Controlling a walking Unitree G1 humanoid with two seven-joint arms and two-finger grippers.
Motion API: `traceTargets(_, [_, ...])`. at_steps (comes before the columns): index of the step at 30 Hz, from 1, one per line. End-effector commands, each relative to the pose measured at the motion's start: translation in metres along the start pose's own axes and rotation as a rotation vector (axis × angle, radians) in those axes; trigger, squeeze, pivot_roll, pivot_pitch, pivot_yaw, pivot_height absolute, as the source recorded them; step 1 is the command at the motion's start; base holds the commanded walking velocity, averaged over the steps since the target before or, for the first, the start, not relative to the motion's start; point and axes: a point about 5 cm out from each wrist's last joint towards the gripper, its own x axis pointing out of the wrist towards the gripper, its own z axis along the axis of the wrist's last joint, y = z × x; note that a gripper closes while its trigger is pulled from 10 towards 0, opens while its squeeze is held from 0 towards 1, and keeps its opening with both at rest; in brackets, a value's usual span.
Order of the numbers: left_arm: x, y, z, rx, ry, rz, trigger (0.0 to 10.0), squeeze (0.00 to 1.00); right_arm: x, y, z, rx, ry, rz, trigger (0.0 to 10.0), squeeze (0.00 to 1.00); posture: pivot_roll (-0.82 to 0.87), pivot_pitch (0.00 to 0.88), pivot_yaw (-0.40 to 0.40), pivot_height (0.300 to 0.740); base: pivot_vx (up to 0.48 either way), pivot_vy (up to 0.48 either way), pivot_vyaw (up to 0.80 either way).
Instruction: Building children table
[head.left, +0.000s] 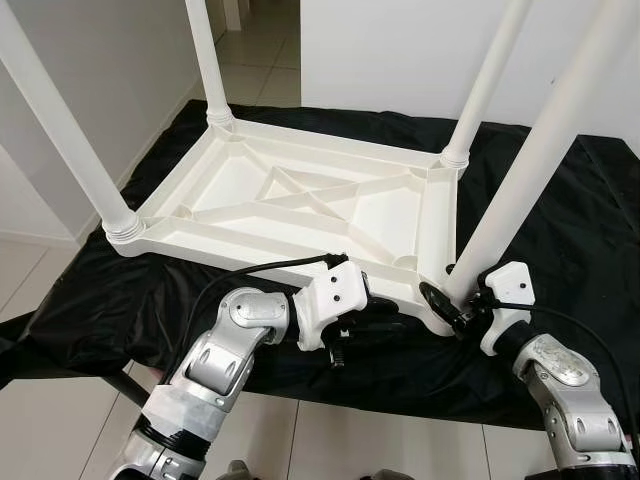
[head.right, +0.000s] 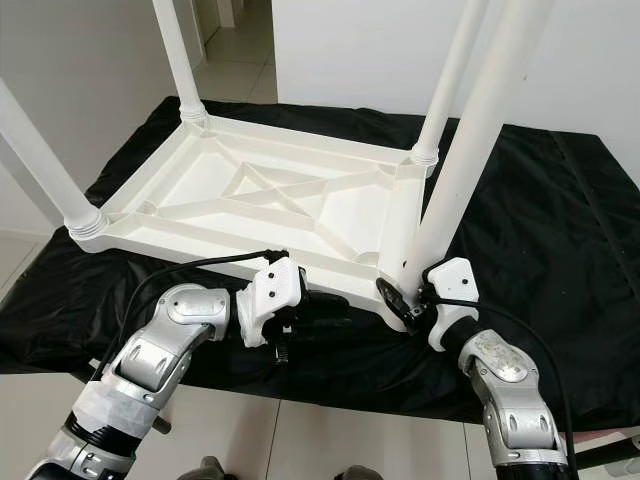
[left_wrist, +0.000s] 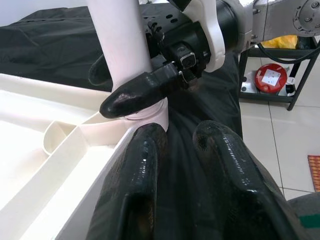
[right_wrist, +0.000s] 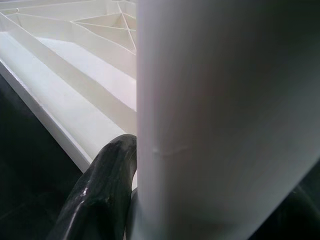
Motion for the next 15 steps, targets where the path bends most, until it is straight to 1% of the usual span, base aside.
traceTargets(1, [0.0,-0.001,0.001,0.002,0.008,0.004,10.0,0.0,-0.002,0.002,-0.004,0.017,0.012,0.007,0.0,0.0,-0.01,0.0,-0.004,0.74,0.0,0.0,0.0])
traceTargets(3, [0.001,-0.001,0.001,0.001,0.012,0.009,10.0,0.0,-0.003,0.005,-0.005,0.043,-0.005,-0.028,0.0,0.0,-0.01,0.003,-0.004,0.74,0.0,0.0,0.0])
traceTargets(4, [0.001,-0.001,0.001,-0.001,0.013,0.011,10.0,0.0,-0.003,0.007,-0.005,0.065,-0.011,-0.067,10.0,0.0,-0.01,0.005,-0.004,0.74,0.0,0.0,0.0])
traceTargets(5, [0.0,-0.001,0.001,-0.002,0.013,0.012,10.0,0.0,-0.003,0.008,-0.005,0.08,-0.015,-0.095,10.0,0.0,-0.01,0.005,-0.004,0.74,0.0,0.0,0.0])
traceTargets(6, [0.0,-0.001,0.001,-0.002,0.013,0.012,10.0,0.0,-0.003,0.008,-0.005,0.08,-0.015,-0.095,10.0,0.0,-0.01,0.005,-0.004,0.74,0.0,0.0,0.0])
traceTargets(9, [0.0,0.0,0.001,-0.006,0.016,0.025,10.0,0.0,-0.004,0.01,-0.005,0.116,-0.021,-0.205,10.0,0.0,-0.01,0.008,-0.003,0.74,0.0,0.0,0.0])
traceTargets(10, [0.0,0.0,0.001,-0.006,0.016,0.025,10.0,0.0,-0.004,0.01,-0.005,0.116,-0.021,-0.205,10.0,0.0,-0.01,0.008,-0.003,0.74,0.0,0.0,0.0])
traceTargets(12, [-0.001,0.001,0.0,-0.007,0.023,0.032,10.0,0.0,-0.004,0.012,-0.005,0.132,-0.021,-0.278,10.0,0.0,-0.02,0.01,-0.001,0.74,0.0,0.0,0.0])
traceTargets(13, [-0.001,0.002,-0.001,-0.005,0.031,0.035,10.0,0.0,-0.003,0.013,-0.005,0.141,-0.025,-0.298,10.0,0.0,-0.02,0.012,0.003,0.74,0.0,0.0,0.0])
traceTargets(15, [-0.001,0.002,-0.001,-0.005,0.031,0.035,10.0,0.0,-0.003,0.013,-0.005,0.141,-0.025,-0.298,10.0,0.0,-0.02,0.012,0.003,0.74,0.0,0.0,0.0])
